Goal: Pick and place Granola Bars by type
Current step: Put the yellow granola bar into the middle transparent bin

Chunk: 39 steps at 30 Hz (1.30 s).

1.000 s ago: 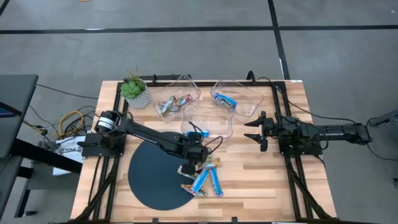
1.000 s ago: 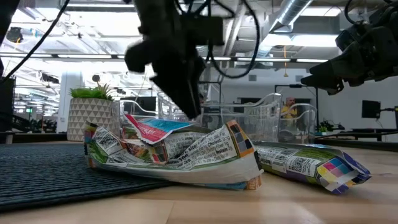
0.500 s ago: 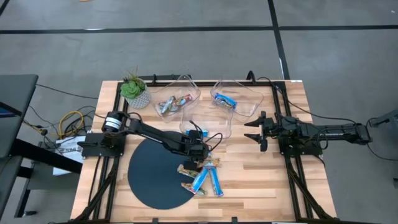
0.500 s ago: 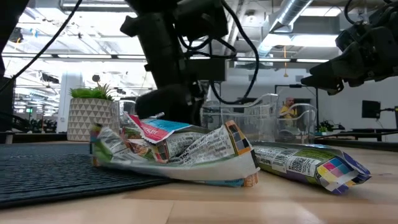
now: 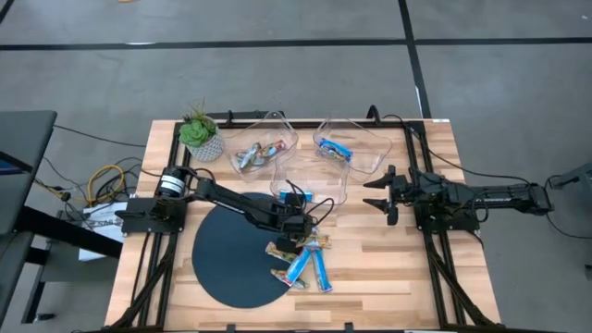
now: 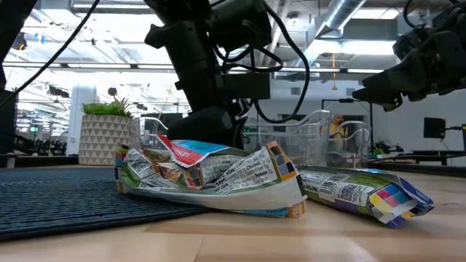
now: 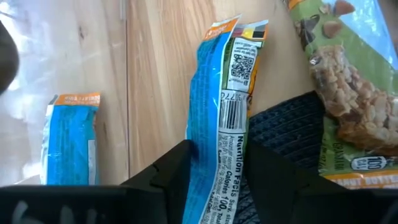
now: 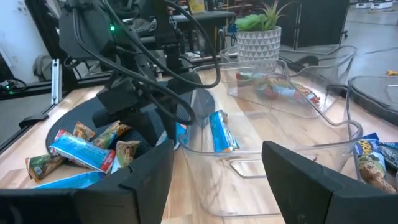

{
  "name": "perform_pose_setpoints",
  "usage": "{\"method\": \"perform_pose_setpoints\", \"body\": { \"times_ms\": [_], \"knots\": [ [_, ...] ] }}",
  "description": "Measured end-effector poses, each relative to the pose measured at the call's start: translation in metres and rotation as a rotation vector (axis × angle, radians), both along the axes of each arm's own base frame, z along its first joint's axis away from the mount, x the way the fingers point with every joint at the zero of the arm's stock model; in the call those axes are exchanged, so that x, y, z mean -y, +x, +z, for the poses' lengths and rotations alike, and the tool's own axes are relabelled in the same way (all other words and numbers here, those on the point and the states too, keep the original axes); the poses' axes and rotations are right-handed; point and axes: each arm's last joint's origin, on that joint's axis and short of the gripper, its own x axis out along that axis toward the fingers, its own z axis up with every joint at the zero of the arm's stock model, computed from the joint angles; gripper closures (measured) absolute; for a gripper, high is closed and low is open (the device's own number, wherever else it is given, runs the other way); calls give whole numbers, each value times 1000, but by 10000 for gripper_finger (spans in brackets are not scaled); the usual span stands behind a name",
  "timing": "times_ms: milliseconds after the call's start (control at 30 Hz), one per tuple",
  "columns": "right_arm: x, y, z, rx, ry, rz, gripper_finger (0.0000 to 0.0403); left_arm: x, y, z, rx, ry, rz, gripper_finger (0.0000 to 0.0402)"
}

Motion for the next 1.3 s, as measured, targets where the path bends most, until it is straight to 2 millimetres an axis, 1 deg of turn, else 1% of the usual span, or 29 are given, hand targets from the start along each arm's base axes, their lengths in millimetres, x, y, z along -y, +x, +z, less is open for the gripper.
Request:
{"method": "perform_pose_setpoints", "body": {
  "times_ms": [267, 367, 500, 700, 900, 1033, 1133, 1300],
  "knots": [
    [0, 0, 0, -1, 0, 0, 163, 1, 0, 0, -2, -16, -9, 339],
    [0, 0, 0, -1, 0, 0, 163, 3, 1, 2, -3, -16, -10, 361],
    [0, 0, 0, -1, 0, 0, 163, 5, 4, 8, -13, -21, -12, 370],
    [0, 0, 0, 0, 0, 0, 163, 10, 8, 25, -2, -21, -24, 363],
    [0, 0, -1, -7, 0, 0, 163, 10, 1, 52, 43, -16, -21, 361],
    [0, 0, -2, -19, 1, 0, 163, 5, -6, 77, 106, 22, -2, 361],
    [0, 0, -2, -18, 1, 0, 163, -5, -11, 97, 155, 64, 33, 361],
    [0, 0, -2, -18, 1, 0, 163, -29, -19, 123, 232, 122, 128, 361]
  ]
}}
